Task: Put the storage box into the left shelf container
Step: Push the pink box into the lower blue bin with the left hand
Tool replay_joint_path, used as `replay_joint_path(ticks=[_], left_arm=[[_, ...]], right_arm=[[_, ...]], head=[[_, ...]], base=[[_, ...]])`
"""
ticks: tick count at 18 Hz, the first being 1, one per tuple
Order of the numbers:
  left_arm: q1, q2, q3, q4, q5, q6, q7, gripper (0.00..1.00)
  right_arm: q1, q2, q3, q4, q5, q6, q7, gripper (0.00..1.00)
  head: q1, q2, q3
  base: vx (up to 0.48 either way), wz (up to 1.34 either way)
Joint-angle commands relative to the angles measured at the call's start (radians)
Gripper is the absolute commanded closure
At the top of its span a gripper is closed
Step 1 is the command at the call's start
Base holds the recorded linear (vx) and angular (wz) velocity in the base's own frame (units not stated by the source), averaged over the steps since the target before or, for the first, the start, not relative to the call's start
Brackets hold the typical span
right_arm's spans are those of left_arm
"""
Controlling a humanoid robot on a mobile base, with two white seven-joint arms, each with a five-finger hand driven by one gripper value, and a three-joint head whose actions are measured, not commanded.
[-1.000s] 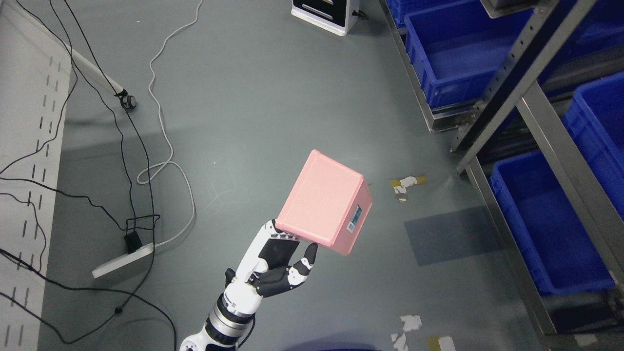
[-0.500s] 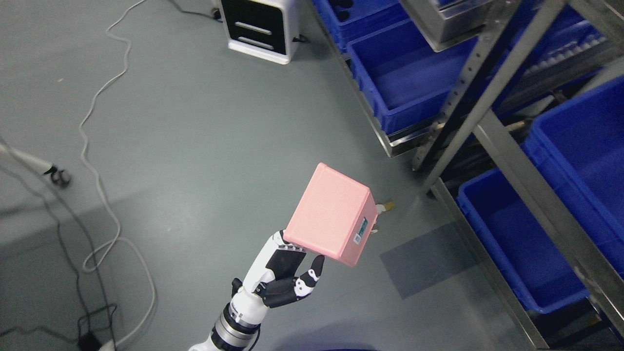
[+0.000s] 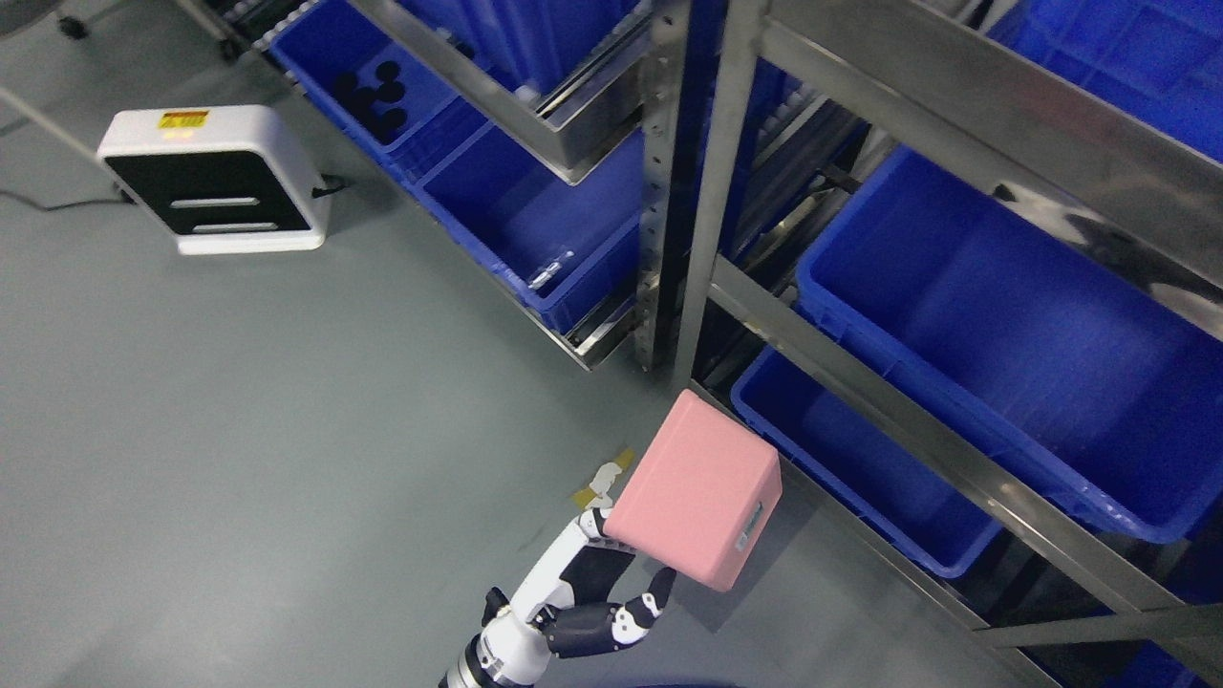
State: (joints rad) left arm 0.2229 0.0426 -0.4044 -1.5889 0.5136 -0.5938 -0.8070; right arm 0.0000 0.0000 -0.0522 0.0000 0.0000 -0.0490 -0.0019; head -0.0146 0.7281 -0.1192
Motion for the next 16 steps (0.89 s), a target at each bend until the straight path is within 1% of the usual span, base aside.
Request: replay_joint_path(ticks=[1, 5, 9, 12, 16], left_arm=[[0.018, 0.008, -0.037, 0.050, -0.021, -0.001, -0.035, 0.98], [0.007, 0.008, -0.016, 0.052, -0.023, -0.001, -0.038, 0.98], [-0.033, 0.011, 0.050, 0.052, -0.021, 0.005, -0.038, 0.98], [-0.074, 0.014, 0.123, 0.056, -0.021, 0.017, -0.038, 0.98], [-0.155, 0.069, 0.215, 0.092, -0.024, 0.045, -0.038, 0.98]], right_arm=[[-0.005, -0.017, 0.000, -0.017, -0.021, 0.000, -0.001, 0.00], [-0.005, -0.017, 0.000, -0.017, -0.021, 0.000, -0.001, 0.00], [-0.005, -0.017, 0.000, -0.017, -0.021, -0.002, 0.000, 0.00], [-0.005, -0.017, 0.000, -0.017, -0.021, -0.002, 0.000, 0.00], [-0.005, -0.017, 0.000, -0.017, -0.021, 0.000, -0.001, 0.00]], head=[[0.0000, 0.000, 0.000], [0.0000, 0.000, 0.000], [0.0000, -0.001, 0.000], [0.0000, -0.001, 0.000], [0.0000, -0.001, 0.000]], base=[[0.253, -0.64], [0.235, -0.71], [0.226, -0.79], [0.190, -0.82], [0.149, -0.75]])
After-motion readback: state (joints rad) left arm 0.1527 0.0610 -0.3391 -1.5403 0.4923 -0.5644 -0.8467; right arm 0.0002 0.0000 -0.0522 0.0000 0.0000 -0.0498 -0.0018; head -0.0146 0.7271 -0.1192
